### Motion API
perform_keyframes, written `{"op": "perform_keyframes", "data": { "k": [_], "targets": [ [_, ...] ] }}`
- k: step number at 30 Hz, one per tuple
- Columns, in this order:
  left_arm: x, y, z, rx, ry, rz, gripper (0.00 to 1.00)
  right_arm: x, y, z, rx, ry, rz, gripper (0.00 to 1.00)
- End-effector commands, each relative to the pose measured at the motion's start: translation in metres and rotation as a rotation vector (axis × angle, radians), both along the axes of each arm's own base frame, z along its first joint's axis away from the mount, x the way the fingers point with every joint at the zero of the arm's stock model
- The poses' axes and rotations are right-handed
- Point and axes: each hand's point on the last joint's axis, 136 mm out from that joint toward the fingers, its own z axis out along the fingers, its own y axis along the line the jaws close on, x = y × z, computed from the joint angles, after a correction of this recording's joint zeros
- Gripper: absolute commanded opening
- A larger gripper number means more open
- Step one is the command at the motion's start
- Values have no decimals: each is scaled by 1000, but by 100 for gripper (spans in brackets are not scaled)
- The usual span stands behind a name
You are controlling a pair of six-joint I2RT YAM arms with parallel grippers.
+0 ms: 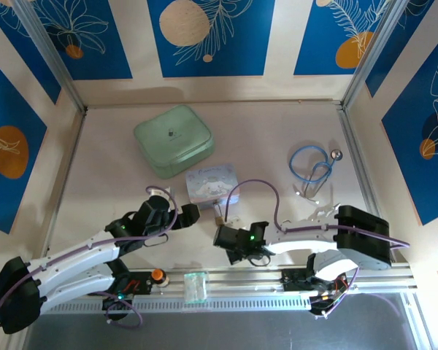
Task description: Unlock a padlock with a key
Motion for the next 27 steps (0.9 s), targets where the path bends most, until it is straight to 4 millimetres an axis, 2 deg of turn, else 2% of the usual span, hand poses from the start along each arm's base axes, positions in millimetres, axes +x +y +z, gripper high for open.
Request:
{"op": "perform_keyframes", "data": {
  "k": [1,6,8,14,20,21,24,27],
  "targets": [
    [0,-10,5,-62,-3,-15,83,7,-3,2,61,-3,34,0],
    [0,-31,16,-185,-27,-24,75,18,-1,26,209,-8,18,0],
    [-2,-40,21,-193,-49,-39,75,25,0,37,261,-12,1,0],
    [-3,-68,19,-183,-62,-104,74,39,11,67,385,-36,5,0],
    [-2,-95,22,-204,-68,-160,71,39,22,80,473,-11,35,0],
    [-2,-100,23,-209,-74,-173,68,38,25,83,492,-9,44,0],
    [-4,-110,28,-207,-96,-203,65,37,28,87,511,3,48,0],
    [-7,-118,31,-209,-104,-226,56,37,29,88,533,16,39,0]
  ]
}}
